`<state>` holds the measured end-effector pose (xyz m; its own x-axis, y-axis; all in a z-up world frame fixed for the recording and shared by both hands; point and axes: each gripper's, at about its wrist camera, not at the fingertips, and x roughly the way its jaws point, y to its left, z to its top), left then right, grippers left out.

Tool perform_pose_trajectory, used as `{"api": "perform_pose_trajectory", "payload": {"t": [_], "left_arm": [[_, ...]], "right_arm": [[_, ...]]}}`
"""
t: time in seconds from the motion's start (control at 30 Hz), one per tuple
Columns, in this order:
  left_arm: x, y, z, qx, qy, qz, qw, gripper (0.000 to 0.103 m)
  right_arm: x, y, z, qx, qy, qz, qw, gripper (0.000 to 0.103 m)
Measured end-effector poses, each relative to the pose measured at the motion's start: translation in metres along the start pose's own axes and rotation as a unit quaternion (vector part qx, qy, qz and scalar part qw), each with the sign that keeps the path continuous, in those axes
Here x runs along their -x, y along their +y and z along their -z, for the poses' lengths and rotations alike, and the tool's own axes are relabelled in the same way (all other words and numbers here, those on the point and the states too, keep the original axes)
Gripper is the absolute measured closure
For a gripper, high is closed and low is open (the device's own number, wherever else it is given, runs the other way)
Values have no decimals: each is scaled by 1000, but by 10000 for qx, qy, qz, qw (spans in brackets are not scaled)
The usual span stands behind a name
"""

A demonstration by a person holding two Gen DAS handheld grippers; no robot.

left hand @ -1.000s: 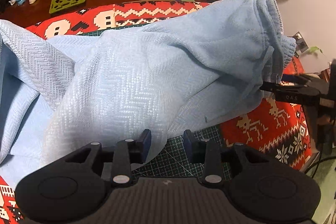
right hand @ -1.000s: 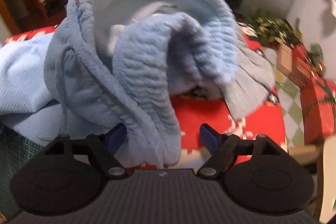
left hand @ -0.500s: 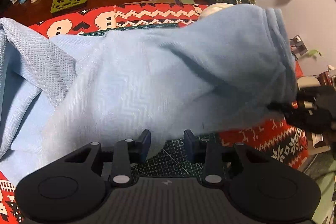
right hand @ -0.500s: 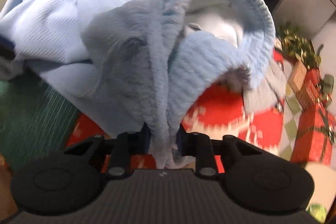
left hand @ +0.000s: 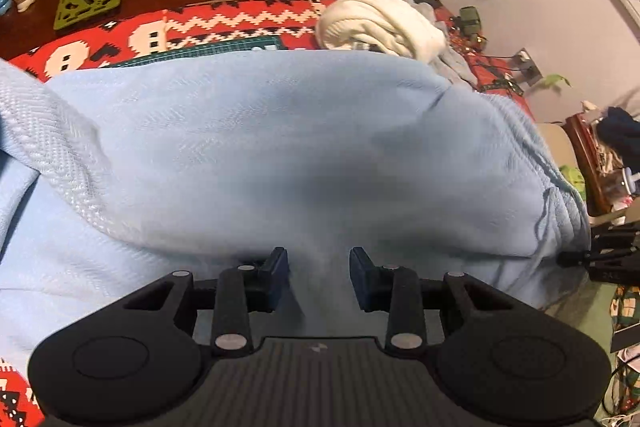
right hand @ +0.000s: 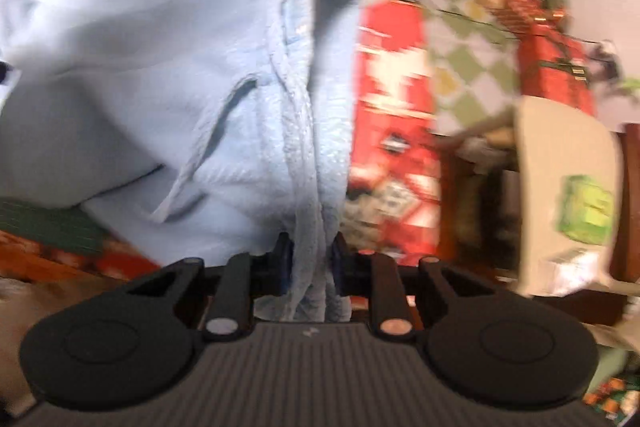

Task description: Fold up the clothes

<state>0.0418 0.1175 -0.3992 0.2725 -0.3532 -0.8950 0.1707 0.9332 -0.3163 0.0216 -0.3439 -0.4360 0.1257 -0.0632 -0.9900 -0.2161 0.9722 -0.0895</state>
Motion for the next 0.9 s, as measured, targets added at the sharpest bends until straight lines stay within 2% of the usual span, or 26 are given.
{"api": "perform_pose_trajectory", "payload": {"t": [0.07, 0.17, 0.27, 0.33, 0.4, 0.5, 0.6, 0.73, 0.83, 0.9], "left_arm": [[-2, 1, 2, 48, 26, 14, 10000, 69], [-3, 4, 6, 128, 64, -24, 9999, 69], [0, 8, 10, 186, 88, -96, 9997, 69], [3, 13, 11, 261, 91, -167, 9995, 69], [6, 20, 13, 390, 78, -244, 9989, 67], [14, 30, 17, 638, -14, -383, 9972, 61], [24, 38, 20, 894, -132, -520, 9946, 57], [41, 44, 19, 1066, -383, -812, 9902, 46], [52, 44, 15, 1038, -602, -1069, 9870, 35], [56, 44, 13, 952, -712, -1278, 9846, 23]], "right_arm": [[-12, -13, 0, -75, 63, 102, 9999, 81], [-36, -7, -4, 119, 155, 308, 9993, 78], [-57, -2, -9, 119, 194, 479, 9986, 67], [-55, -3, -8, -27, 73, 500, 9987, 58], [-46, -4, -5, -175, -123, 496, 9985, 32], [-12, -10, -5, -415, -782, 417, 9952, 7], [22, -13, -16, -514, -1388, 363, 9883, 0], [56, 3, -48, -271, -2062, 225, 9779, 0], [68, 32, -81, -81, -2306, -108, 9729, 0], [70, 56, -99, -1, -2387, -322, 9706, 0]]}}
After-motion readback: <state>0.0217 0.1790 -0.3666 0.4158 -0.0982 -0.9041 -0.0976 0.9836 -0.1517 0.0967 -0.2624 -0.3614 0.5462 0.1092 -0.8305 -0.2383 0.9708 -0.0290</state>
